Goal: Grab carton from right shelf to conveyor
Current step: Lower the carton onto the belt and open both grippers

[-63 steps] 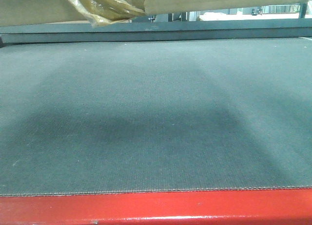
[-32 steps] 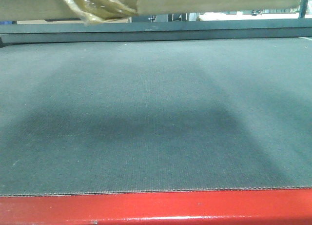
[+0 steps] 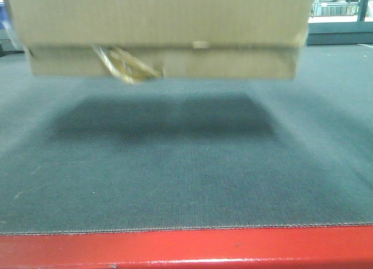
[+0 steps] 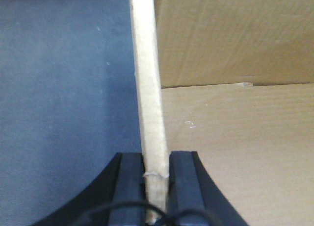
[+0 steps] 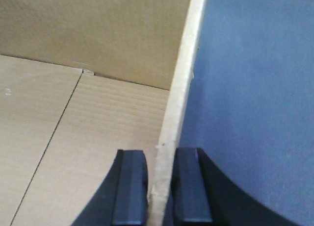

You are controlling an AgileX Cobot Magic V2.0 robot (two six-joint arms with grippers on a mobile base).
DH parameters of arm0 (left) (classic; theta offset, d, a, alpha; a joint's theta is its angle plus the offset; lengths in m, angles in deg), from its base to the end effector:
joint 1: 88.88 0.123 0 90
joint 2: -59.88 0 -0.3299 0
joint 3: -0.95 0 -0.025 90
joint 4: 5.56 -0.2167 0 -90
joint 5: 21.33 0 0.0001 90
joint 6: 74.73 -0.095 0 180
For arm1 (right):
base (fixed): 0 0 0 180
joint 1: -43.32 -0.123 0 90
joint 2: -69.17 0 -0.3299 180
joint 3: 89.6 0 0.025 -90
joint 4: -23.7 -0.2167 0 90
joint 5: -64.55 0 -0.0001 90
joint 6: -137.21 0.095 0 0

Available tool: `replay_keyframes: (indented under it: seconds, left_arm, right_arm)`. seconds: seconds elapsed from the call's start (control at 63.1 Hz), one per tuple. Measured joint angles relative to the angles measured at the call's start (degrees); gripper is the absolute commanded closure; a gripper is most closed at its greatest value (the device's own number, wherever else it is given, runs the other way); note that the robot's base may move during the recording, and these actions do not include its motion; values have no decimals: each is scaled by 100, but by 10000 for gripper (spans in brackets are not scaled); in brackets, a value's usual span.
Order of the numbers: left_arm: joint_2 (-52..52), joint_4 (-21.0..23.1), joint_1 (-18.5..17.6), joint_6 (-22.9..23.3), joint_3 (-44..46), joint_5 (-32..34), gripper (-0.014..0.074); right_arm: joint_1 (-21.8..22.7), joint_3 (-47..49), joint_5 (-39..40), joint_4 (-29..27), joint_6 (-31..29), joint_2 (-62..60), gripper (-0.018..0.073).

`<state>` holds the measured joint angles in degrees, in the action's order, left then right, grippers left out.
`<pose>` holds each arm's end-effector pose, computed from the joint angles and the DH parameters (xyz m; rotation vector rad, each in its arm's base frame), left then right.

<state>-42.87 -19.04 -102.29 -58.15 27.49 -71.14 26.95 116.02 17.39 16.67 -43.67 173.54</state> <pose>0.3479 -0.0655 0.4667 0.0057 2.1745 -0.0153 0.3491 0.1114 0.4541 -0.2899 2.1875 0.2969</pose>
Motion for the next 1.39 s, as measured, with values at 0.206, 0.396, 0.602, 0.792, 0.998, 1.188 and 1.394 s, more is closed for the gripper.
replay_keyframes:
  seconds: [0.206, 0.396, 0.602, 0.792, 0.998, 1.188, 1.394]
  left_arm:
    - [-386, -6, 13, -12, -11, 37, 269]
    - [-289, -251, 113, -12, 2, 52, 10]
    - [196, -233, 121, -12, 2, -85, 81]
    - [1095, -220, 121, -110, 12, -449, 81]
    - [2049, -346, 121, -390, -324, -552, 255]
    - [3037, -455, 266, -426, -1532, -311, 638]
    - [4246, -459, 529, -355, -3178, 506, 596]
  right_arm:
    - [53, 0, -59, 15, -14, 318, 232]
    - [193, 77, -59, 280, -3, 295, -9]
    - [193, 204, -202, 278, -3, 9, 7]
    - [193, 225, -613, 278, -3, -690, 336]
    - [193, -141, -682, 368, -3, -1383, 631]
    - [193, -1307, -171, 601, -3, -2126, 628]
    - [193, -3110, 732, 612, -3, -3074, 628]
